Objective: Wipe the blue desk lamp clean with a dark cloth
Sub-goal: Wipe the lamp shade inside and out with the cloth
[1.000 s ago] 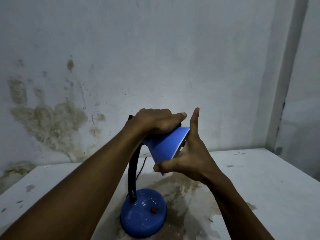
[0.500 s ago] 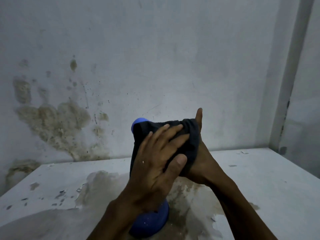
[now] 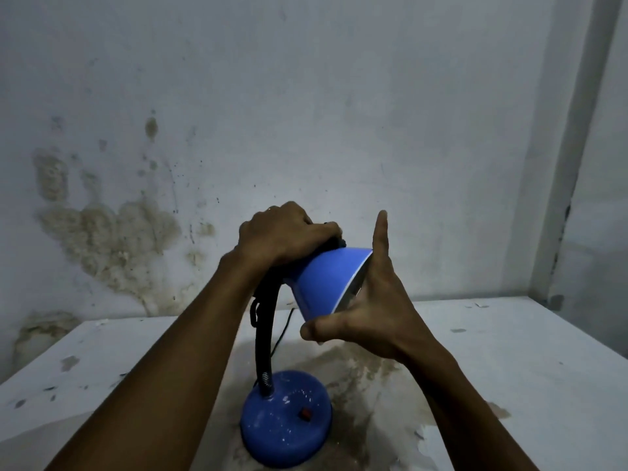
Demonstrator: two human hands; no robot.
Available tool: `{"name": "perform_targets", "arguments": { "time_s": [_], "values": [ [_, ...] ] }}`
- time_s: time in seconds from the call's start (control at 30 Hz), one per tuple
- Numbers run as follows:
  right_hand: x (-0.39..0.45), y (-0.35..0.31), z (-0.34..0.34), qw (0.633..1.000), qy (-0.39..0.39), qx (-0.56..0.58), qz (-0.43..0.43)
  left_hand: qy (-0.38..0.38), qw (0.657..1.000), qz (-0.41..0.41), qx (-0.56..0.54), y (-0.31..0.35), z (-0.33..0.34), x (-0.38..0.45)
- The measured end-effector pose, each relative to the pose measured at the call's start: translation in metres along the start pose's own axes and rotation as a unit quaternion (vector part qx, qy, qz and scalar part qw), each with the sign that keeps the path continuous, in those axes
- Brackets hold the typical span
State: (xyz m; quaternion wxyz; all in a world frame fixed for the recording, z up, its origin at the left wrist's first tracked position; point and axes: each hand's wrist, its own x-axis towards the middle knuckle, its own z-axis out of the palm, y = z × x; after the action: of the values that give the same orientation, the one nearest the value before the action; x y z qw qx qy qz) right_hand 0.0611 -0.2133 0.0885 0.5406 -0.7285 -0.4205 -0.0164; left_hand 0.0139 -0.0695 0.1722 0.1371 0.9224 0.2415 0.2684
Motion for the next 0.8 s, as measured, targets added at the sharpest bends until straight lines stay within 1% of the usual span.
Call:
{"name": "perform_targets", "arguments": {
  "time_s": [0.07,0.1,0.13,0.17,0.27,0.33,0.37,0.4,0.47,0.53,0.6,0.67,0.7,0.73,0.77,0.8],
  "values": [
    [0.000,0.000,0.001,1.000,0.001,0.003,0.004,-0.034,0.990,-0.021,-0.135,-0.009,-0.009,0.002],
    [0.000,0.000,0.000,1.000,0.003,0.007,0.007,-0.050,0.972,-0.026,-0.228,-0.014,-0.012,0.000],
    [-0.001,0.001,-0.001,1.000,0.004,0.015,0.009,-0.057,0.946,-0.036,-0.316,-0.019,-0.011,-0.002],
    [-0.002,0.001,0.000,1.000,0.002,0.024,0.011,-0.045,0.920,-0.052,-0.387,-0.024,-0.009,-0.004],
    [-0.005,0.004,-0.004,0.999,0.005,0.044,0.018,0.023,0.842,-0.101,-0.530,-0.031,0.011,-0.009],
    [-0.007,0.005,-0.004,0.999,0.005,0.046,0.022,0.061,0.774,-0.137,-0.615,-0.034,0.025,-0.011],
    [-0.007,0.005,-0.005,0.999,0.004,0.047,0.024,0.074,0.745,-0.147,-0.646,-0.034,0.031,-0.012],
    [-0.008,0.006,-0.005,0.998,0.003,0.048,0.027,0.092,0.726,-0.152,-0.664,-0.034,0.035,-0.014],
    [-0.009,0.006,-0.006,0.999,0.001,0.045,0.029,0.131,0.714,-0.170,-0.666,-0.034,0.040,-0.017],
    [-0.010,0.006,-0.006,0.999,0.002,0.039,0.026,0.150,0.707,-0.190,-0.664,-0.037,0.042,-0.015],
    [-0.012,0.005,-0.005,0.999,-0.001,0.036,0.022,0.127,0.686,-0.233,-0.678,-0.047,0.042,-0.011],
    [-0.014,0.002,-0.005,0.999,-0.006,0.037,0.017,0.061,0.627,-0.268,-0.729,-0.060,0.044,-0.006],
    [-0.014,0.001,-0.004,0.999,-0.007,0.036,0.017,0.045,0.595,-0.282,-0.751,-0.066,0.043,-0.004],
    [-0.014,0.000,-0.003,0.999,-0.006,0.035,0.017,0.048,0.573,-0.294,-0.763,-0.068,0.041,-0.005],
    [-0.014,0.000,-0.003,0.999,-0.003,0.034,0.018,0.084,0.553,-0.299,-0.773,-0.069,0.039,-0.007],
    [-0.013,0.000,-0.002,0.999,0.001,0.033,0.020,0.134,0.535,-0.289,-0.783,-0.070,0.039,-0.010]
  ]
}}
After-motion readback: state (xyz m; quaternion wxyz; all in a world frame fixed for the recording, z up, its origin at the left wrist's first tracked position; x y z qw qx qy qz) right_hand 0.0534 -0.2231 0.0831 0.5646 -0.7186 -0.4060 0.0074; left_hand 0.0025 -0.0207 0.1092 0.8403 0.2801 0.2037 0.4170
